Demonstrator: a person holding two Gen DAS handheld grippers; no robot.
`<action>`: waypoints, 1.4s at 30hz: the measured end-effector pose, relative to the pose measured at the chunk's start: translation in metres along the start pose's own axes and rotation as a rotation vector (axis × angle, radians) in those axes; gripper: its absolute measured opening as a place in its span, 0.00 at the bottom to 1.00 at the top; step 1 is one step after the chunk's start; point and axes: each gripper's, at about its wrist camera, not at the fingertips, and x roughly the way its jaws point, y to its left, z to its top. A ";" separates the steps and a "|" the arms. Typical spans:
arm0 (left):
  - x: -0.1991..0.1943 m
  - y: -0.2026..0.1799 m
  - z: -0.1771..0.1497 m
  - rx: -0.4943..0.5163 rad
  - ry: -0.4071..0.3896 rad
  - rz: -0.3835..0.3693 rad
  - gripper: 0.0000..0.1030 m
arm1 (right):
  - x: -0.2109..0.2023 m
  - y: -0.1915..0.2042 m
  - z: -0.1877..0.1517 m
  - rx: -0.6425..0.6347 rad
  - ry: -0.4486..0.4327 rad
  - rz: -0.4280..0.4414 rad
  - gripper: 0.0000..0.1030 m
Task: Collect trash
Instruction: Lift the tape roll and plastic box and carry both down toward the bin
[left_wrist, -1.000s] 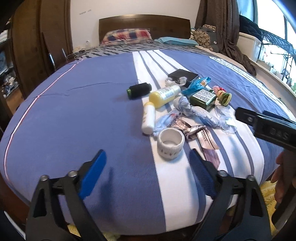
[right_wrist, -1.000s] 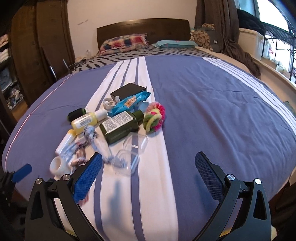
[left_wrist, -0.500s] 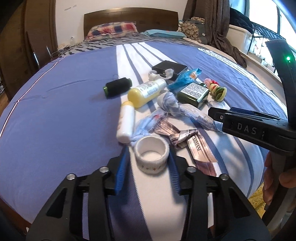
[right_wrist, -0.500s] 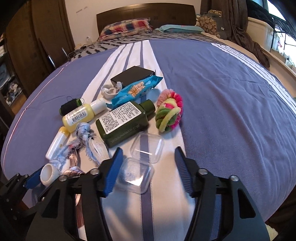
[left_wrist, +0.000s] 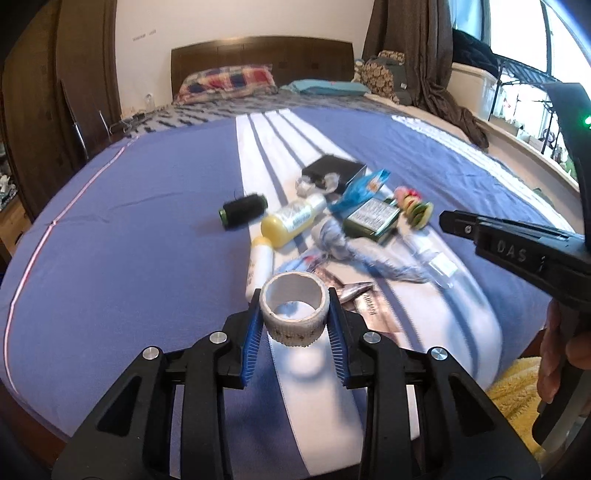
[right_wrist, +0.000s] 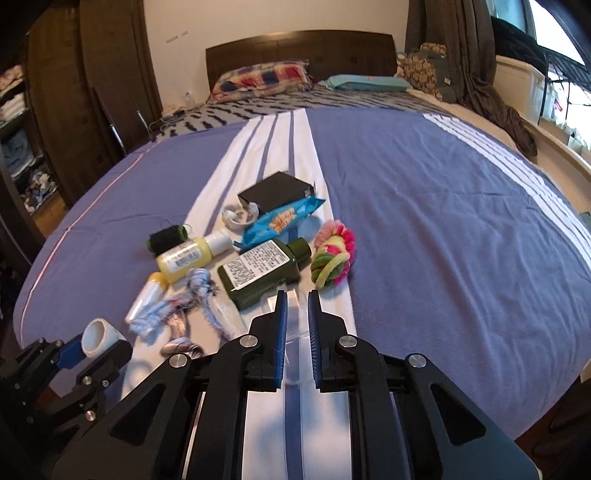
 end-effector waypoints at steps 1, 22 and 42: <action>-0.004 -0.001 0.001 0.002 -0.005 0.001 0.30 | -0.002 0.000 0.000 -0.001 0.000 0.004 0.06; -0.044 -0.022 -0.027 0.001 -0.027 -0.047 0.30 | -0.021 -0.027 -0.047 0.007 0.012 0.048 0.64; -0.013 -0.003 -0.025 -0.047 0.021 -0.048 0.30 | 0.039 -0.005 -0.037 -0.140 0.001 -0.012 0.38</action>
